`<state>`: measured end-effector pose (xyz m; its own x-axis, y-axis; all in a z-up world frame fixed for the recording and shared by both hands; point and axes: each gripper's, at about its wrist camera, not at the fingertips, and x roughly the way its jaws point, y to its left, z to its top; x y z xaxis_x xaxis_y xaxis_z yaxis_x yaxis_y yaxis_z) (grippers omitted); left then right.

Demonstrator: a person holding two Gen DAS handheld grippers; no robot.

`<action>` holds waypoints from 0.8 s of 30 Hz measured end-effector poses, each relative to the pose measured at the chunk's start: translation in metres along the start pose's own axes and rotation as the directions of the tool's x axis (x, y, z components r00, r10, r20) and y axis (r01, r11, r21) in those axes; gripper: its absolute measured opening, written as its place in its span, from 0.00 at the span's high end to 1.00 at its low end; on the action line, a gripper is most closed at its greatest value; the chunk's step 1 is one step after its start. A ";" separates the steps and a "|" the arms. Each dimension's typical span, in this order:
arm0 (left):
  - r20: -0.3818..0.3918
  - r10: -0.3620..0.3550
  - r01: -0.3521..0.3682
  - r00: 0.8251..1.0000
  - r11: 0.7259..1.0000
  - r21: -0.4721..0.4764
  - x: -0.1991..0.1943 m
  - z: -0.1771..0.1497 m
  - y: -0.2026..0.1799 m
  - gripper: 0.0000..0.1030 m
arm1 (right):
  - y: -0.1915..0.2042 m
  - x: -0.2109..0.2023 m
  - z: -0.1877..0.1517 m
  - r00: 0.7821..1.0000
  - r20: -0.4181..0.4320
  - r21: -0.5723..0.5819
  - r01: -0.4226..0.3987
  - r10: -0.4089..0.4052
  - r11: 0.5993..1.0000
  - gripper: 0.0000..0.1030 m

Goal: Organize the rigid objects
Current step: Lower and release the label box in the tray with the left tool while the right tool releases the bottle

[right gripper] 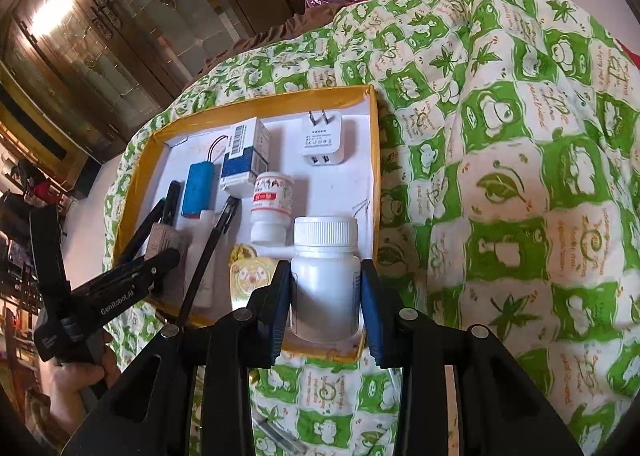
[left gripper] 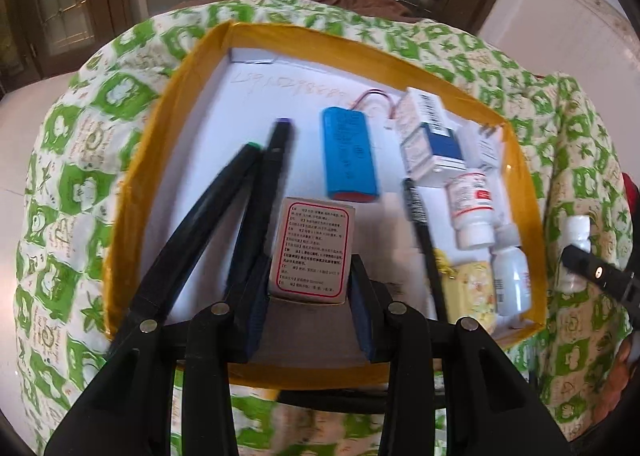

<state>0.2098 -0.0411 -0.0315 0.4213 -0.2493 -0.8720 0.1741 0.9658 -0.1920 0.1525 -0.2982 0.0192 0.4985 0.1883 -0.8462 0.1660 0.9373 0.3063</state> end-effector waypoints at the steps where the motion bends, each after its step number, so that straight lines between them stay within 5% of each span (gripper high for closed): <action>1: 0.003 -0.002 0.002 1.000 1.000 -0.009 0.000 0.000 0.003 0.66 | -0.001 0.002 0.004 1.000 0.003 0.009 -0.003 0.003 1.000 0.71; 12: 0.009 -0.004 0.003 1.000 0.998 0.070 0.000 -0.007 -0.008 0.66 | 0.011 0.036 0.059 0.999 0.027 -0.011 0.023 -0.023 1.000 0.71; 24: 0.016 0.007 -0.008 1.000 0.996 0.094 0.002 -0.007 -0.009 0.66 | 0.020 0.087 0.050 0.997 -0.044 -0.076 0.066 -0.070 0.995 0.71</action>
<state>0.2025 -0.0503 -0.0351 0.4369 -0.2440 -0.8658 0.2537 0.9569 -0.1416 0.2420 -0.2777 -0.0269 0.4478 0.1353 -0.8838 0.1330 0.9674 0.2155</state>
